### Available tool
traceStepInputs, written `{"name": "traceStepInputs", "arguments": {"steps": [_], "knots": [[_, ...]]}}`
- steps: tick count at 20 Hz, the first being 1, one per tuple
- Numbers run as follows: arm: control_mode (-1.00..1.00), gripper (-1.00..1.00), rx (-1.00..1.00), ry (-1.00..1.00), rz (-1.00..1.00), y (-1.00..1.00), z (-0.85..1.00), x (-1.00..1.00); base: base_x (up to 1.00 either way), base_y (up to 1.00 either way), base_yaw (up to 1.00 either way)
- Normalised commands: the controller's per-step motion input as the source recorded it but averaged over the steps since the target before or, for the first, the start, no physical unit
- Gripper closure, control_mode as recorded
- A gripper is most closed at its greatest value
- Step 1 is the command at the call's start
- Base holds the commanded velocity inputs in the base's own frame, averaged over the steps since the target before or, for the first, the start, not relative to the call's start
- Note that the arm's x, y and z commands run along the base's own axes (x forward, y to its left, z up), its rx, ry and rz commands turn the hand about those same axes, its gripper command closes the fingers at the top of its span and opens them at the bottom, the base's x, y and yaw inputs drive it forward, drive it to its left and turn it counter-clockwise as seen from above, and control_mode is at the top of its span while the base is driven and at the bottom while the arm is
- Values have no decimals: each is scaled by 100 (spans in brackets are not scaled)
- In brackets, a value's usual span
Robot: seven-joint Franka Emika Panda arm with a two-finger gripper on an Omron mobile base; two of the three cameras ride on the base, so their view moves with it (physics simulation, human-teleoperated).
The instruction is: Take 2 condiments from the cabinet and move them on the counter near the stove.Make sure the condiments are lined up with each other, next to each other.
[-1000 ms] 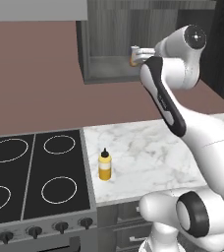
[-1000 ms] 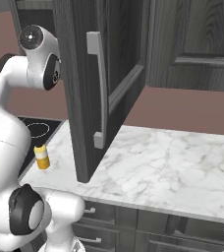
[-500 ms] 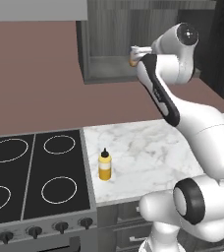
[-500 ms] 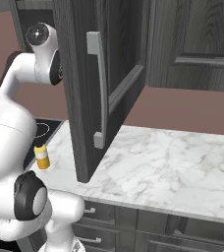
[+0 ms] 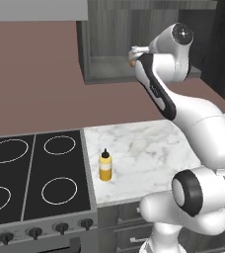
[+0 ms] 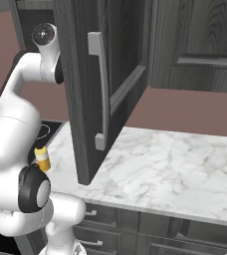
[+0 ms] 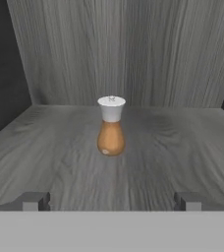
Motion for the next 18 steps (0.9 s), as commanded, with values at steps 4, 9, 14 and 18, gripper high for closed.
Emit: {"name": "traceStepInputs", "arguments": {"steps": [4, 9, 14, 18], "knots": [[-100, -100, 0, 0, 0, 0, -24, 30, 0, 0, 0], [-100, -100, 0, 0, 0, 0, -12, 24, 0, 0, 0], [-100, -100, 0, 0, 0, 0, 0, 16, 0, 0, 0], [-100, -100, 0, 0, 0, 0, 0, 15, 0, 0, 0]]}}
